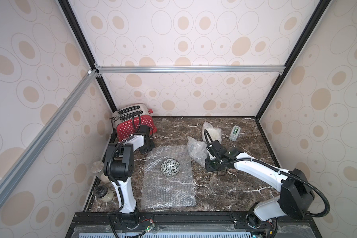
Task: Wrap bowls in bubble wrap
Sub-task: Wrap the bowl in bubble wrap.
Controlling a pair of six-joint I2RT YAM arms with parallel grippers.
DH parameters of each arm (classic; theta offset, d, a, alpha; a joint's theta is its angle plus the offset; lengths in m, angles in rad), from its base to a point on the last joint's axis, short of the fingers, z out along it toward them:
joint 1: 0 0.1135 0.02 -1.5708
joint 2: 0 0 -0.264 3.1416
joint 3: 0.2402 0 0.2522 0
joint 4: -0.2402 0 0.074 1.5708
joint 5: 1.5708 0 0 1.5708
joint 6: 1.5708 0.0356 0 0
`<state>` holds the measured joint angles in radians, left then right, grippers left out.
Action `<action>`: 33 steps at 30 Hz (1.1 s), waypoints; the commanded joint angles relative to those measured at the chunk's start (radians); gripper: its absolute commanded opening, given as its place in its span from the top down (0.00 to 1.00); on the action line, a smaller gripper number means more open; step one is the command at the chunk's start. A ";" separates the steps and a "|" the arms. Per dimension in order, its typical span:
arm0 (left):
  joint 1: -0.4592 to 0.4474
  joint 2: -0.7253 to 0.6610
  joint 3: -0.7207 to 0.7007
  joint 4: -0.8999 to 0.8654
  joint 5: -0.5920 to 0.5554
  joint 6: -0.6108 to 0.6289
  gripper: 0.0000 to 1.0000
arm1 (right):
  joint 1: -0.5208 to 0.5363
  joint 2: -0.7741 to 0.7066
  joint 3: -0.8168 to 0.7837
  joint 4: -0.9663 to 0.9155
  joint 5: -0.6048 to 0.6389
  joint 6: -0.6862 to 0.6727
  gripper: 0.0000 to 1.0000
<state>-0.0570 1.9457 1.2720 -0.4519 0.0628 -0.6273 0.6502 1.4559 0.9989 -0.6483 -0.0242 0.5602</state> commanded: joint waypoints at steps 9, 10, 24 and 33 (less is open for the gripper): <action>0.005 -0.140 -0.054 -0.023 0.005 0.026 1.00 | -0.028 0.152 -0.049 0.259 -0.051 0.005 0.63; 0.005 -0.151 -0.055 -0.022 0.006 0.030 1.00 | -0.029 0.176 -0.031 0.265 -0.033 -0.004 0.63; 0.005 -0.341 -0.161 0.078 0.094 0.043 1.00 | -0.079 0.450 0.219 0.361 -0.017 -0.046 0.64; 0.002 -0.496 -0.253 0.087 0.132 0.040 1.00 | -0.132 0.642 0.490 0.293 -0.032 -0.087 0.63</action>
<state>-0.0570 1.4845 1.0306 -0.3725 0.1757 -0.5972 0.5354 2.0510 1.4189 -0.3302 -0.0570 0.4980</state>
